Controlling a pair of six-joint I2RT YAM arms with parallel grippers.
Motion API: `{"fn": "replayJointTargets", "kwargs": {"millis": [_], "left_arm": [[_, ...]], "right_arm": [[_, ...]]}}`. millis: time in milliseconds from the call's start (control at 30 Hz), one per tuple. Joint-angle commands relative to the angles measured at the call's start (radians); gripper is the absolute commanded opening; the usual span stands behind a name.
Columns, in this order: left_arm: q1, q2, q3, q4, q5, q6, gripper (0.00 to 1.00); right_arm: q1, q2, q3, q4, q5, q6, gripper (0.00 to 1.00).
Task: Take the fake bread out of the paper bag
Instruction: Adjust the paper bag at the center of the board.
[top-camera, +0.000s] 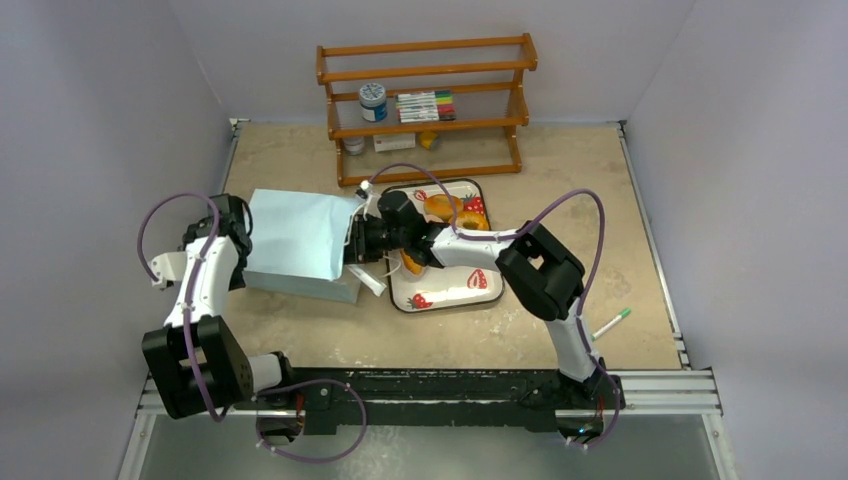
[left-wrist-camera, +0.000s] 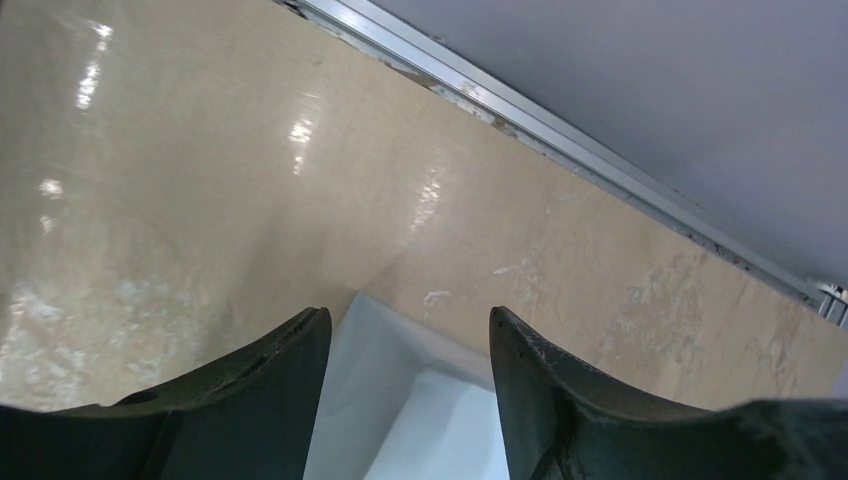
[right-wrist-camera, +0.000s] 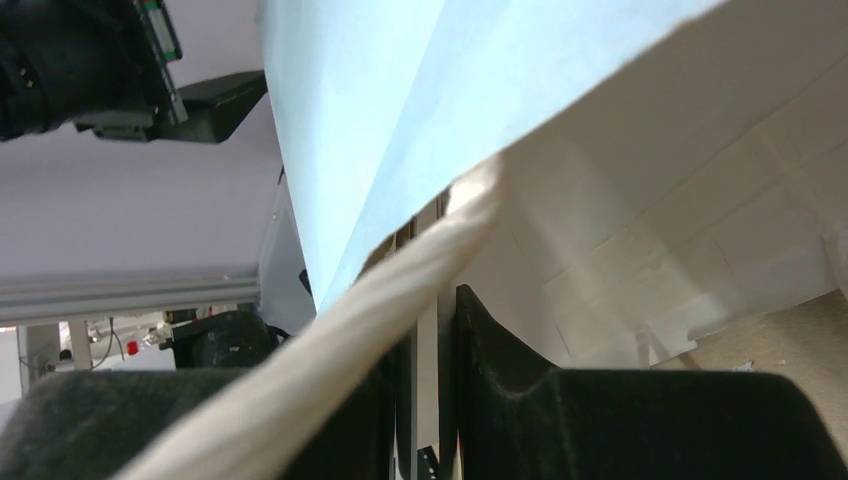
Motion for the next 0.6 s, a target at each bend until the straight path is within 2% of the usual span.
{"fn": "replayJointTargets", "kwargs": {"millis": [0,300,567], "left_arm": [[0.014,0.054,-0.011,0.226,0.026,0.129,0.59],[0.013,0.203,0.025,0.473,0.112,0.305,0.58],[0.012,0.29,0.083,0.628,0.16,0.39,0.57]], "right_arm": [[0.0,-0.022,0.041,0.053,-0.014,-0.041,0.0],[0.033,-0.05,-0.003,0.07,0.0,-0.06,0.0],[0.06,-0.1,-0.042,-0.008,0.108,-0.138,0.0]]}}
